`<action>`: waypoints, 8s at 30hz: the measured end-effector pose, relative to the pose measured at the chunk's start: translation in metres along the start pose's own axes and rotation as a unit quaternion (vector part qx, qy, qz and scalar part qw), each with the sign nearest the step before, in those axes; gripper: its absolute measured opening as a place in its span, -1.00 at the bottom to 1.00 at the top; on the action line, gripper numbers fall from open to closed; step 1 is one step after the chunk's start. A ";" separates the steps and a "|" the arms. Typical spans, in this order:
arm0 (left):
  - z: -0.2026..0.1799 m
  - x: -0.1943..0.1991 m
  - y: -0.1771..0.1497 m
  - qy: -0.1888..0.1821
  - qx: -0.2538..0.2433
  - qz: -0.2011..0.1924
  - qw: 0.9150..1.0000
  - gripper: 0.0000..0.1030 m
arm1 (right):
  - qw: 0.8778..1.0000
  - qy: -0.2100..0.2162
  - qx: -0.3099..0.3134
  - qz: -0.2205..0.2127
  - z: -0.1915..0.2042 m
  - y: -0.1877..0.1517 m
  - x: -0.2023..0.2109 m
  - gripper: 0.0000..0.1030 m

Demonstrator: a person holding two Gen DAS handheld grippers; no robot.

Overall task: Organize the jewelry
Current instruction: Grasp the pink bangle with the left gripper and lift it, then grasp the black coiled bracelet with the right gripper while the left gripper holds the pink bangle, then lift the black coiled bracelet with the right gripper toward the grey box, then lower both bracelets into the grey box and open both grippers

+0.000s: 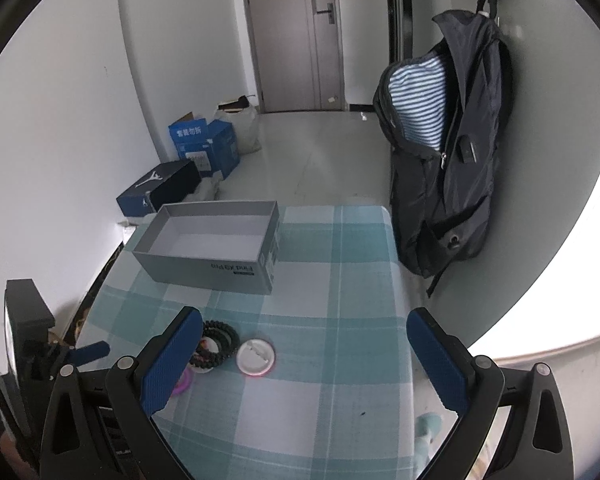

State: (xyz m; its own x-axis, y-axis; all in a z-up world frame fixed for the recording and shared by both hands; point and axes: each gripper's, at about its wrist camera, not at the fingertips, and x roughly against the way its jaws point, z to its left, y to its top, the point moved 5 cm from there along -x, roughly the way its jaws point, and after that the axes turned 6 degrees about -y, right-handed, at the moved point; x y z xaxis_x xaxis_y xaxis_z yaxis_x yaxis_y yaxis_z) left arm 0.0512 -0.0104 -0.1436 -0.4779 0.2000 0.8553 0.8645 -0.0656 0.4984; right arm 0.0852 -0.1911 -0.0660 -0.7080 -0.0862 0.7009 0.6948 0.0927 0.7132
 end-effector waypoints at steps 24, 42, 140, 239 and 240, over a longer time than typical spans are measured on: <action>-0.002 -0.007 0.010 -0.032 -0.012 0.015 0.999 -0.90 | 1.000 0.011 0.003 0.011 0.002 -0.001 -0.005 0.99; 0.016 0.046 0.032 -0.099 0.044 -0.068 0.992 -0.91 | 0.993 0.095 -0.044 0.047 0.010 -0.005 -0.019 0.99; 0.066 0.072 0.042 -0.120 0.121 -0.099 0.980 -0.91 | 0.909 0.233 -0.209 0.274 0.065 -0.049 -0.121 -0.36; 0.057 -0.001 0.151 -0.131 0.077 -0.054 0.987 -0.91 | 0.952 0.266 -0.059 0.138 0.102 0.085 -0.096 -0.83; 0.059 -0.006 0.152 -0.131 0.080 -0.053 0.987 -0.91 | 0.953 0.258 -0.063 0.142 0.100 0.085 -0.106 -0.82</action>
State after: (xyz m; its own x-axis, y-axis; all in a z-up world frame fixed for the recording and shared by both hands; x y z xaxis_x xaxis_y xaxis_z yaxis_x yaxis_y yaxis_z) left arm 0.1943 0.0360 -0.0816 -0.5286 0.4445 0.7231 0.8352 0.1201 0.5367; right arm 0.2066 -0.0752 -0.0797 -0.3544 -0.5553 0.7523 0.8822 0.0682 0.4659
